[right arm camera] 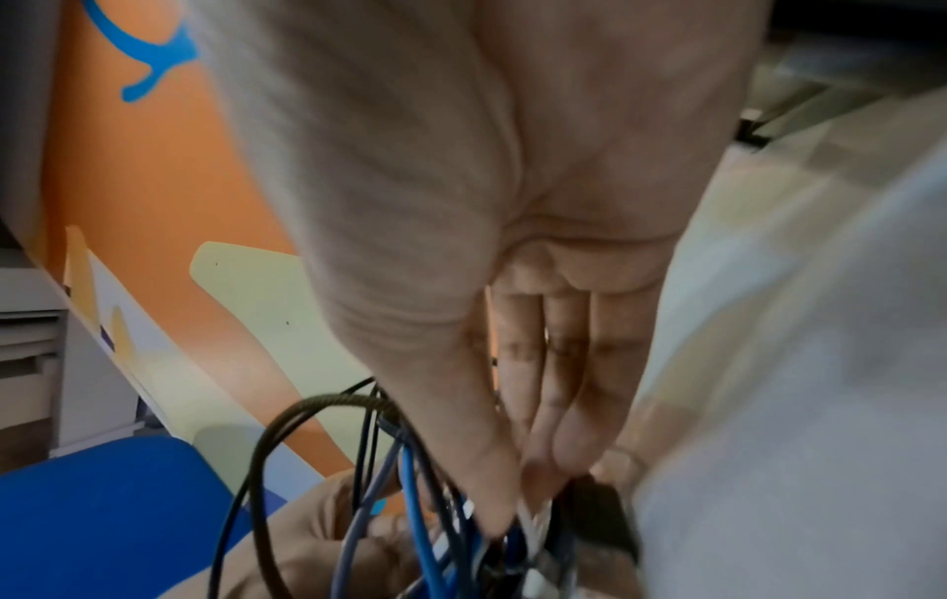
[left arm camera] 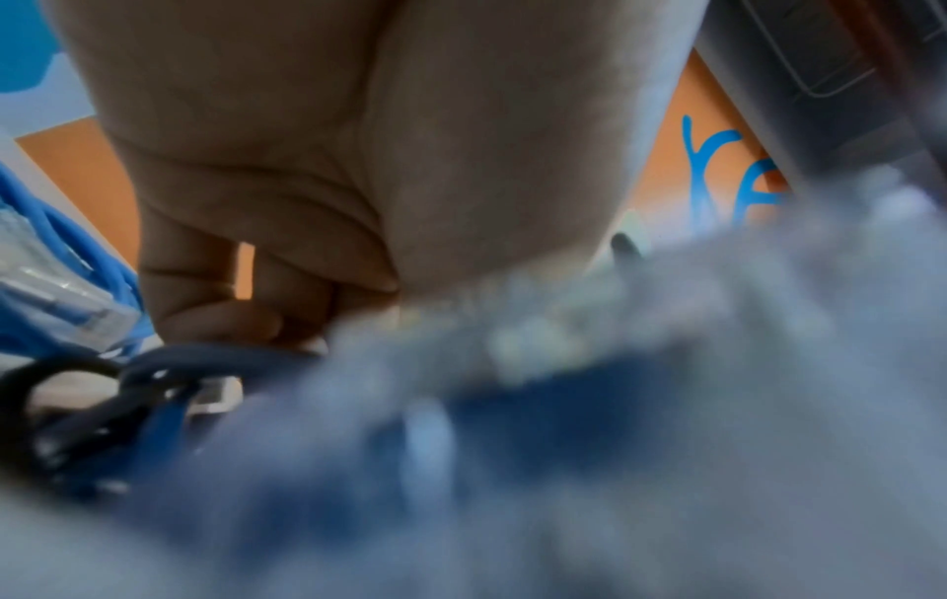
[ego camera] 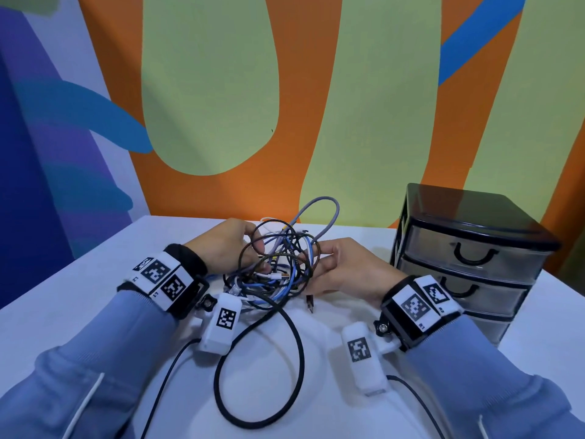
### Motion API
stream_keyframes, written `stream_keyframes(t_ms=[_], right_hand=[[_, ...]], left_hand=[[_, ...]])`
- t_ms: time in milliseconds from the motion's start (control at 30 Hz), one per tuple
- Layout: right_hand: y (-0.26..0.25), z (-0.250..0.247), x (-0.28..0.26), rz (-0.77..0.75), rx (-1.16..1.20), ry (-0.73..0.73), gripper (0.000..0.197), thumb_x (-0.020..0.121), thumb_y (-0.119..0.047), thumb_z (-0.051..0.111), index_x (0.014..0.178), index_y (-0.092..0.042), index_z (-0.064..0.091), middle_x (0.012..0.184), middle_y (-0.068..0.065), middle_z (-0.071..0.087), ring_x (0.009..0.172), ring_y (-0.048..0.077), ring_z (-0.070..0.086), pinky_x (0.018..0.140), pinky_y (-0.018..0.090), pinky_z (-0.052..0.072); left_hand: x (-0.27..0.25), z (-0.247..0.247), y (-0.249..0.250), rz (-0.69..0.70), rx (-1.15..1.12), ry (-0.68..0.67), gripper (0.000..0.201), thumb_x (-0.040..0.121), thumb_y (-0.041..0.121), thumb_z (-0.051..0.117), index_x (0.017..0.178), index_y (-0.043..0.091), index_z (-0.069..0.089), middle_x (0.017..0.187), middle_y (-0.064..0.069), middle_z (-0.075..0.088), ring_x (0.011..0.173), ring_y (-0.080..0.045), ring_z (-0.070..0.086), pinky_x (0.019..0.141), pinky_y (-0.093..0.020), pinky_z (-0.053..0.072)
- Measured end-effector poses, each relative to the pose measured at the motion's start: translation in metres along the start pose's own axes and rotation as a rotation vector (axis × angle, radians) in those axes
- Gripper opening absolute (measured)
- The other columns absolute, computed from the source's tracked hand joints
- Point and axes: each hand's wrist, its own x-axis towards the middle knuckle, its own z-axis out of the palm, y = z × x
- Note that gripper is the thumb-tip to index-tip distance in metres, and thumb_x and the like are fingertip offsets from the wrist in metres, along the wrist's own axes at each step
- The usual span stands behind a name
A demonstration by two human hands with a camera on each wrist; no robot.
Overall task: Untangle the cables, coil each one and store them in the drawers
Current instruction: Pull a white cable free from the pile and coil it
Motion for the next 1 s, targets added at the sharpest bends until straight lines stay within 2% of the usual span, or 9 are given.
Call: stream_keyframes(t_ms=[100,300,367,467,567,633,733,867,1000], right_hand=[[0.0,-0.001,0.002,-0.025,-0.025,0.078,0.037,0.077,0.018,0.076,0.105,-0.005,0.072,0.065,0.007,0.07,0.065,0.021,0.061,0.075,0.036,0.054],[-0.003,-0.003,0.01,-0.243,-0.058,0.562,0.015,0.095,-0.014,0.074,0.082,-0.023,0.077,0.07,-0.002,0.074,0.068,0.019,0.07,0.081,0.05,0.064],[-0.01,0.001,0.007,-0.311,0.02,0.644,0.013,0.098,-0.019,0.073,0.087,-0.022,0.078,0.072,0.002,0.072,0.066,0.016,0.068,0.076,0.045,0.065],[-0.019,0.005,0.004,-0.343,0.203,0.637,0.01,0.102,-0.018,0.067,0.097,-0.018,0.076,0.07,0.013,0.045,0.057,0.018,0.049,0.06,0.037,0.062],[-0.021,0.003,0.003,-0.328,0.208,0.614,0.011,0.104,-0.025,0.064,0.103,-0.02,0.074,0.058,-0.007,0.04,0.051,0.008,0.038,0.053,0.021,0.041],[-0.022,0.0,0.003,-0.319,0.185,0.597,0.013,0.104,-0.025,0.064,0.107,-0.016,0.074,0.049,-0.024,0.048,0.048,-0.002,0.049,0.059,0.014,0.03],[-0.029,0.001,-0.002,-0.263,0.27,0.546,0.013,0.102,-0.024,0.067,0.094,-0.016,0.074,0.047,-0.019,0.043,0.042,0.003,0.04,0.049,0.011,0.025],[-0.045,0.002,-0.015,-0.267,0.421,0.353,0.031,0.102,-0.034,0.064,0.084,-0.012,0.076,0.06,0.002,0.035,0.048,0.014,0.027,0.039,0.019,0.018],[-0.048,0.01,-0.018,-0.349,0.345,0.274,0.045,0.105,-0.035,0.058,0.09,0.003,0.077,0.065,0.01,0.056,0.055,0.019,0.049,0.046,0.026,0.039]], left_hand=[[0.002,-0.001,0.0,-0.002,0.033,0.017,0.015,0.095,0.001,0.072,0.102,0.005,0.059,0.088,-0.013,0.082,0.081,-0.029,0.077,0.069,-0.03,0.051],[0.007,-0.002,-0.005,-0.006,0.083,0.158,0.013,0.094,0.013,0.076,0.099,0.008,0.065,0.084,-0.014,0.08,0.08,-0.034,0.077,0.073,-0.036,0.058],[0.009,-0.002,-0.007,-0.01,0.082,0.185,0.007,0.096,0.01,0.072,0.1,0.008,0.066,0.074,-0.009,0.077,0.064,-0.023,0.072,0.061,-0.025,0.052],[0.011,-0.004,-0.011,-0.038,0.081,0.201,0.014,0.097,-0.001,0.06,0.103,0.01,0.066,0.075,-0.011,0.077,0.058,-0.021,0.062,0.054,-0.025,0.044],[0.014,-0.008,-0.014,0.006,0.044,0.331,0.025,0.097,-0.005,0.053,0.111,0.013,0.063,0.082,-0.011,0.077,0.059,-0.02,0.069,0.06,-0.033,0.052],[0.012,-0.011,-0.006,0.123,0.018,0.581,0.023,0.1,0.002,0.058,0.111,0.021,0.065,0.087,-0.002,0.072,0.072,-0.016,0.07,0.068,-0.034,0.053],[-0.004,-0.008,0.022,0.49,-0.122,0.806,0.013,0.101,0.021,0.069,0.112,0.026,0.07,0.096,0.0,0.066,0.085,-0.01,0.06,0.07,-0.023,0.048],[-0.02,0.005,0.042,0.79,0.105,0.638,0.036,0.093,0.032,0.081,0.128,0.03,0.071,0.096,0.001,0.056,0.08,-0.017,0.054,0.068,-0.024,0.039],[-0.013,0.016,0.036,0.763,0.27,0.56,0.01,0.093,0.026,0.08,0.102,0.03,0.082,0.083,0.005,0.06,0.072,-0.013,0.055,0.065,-0.025,0.038]])
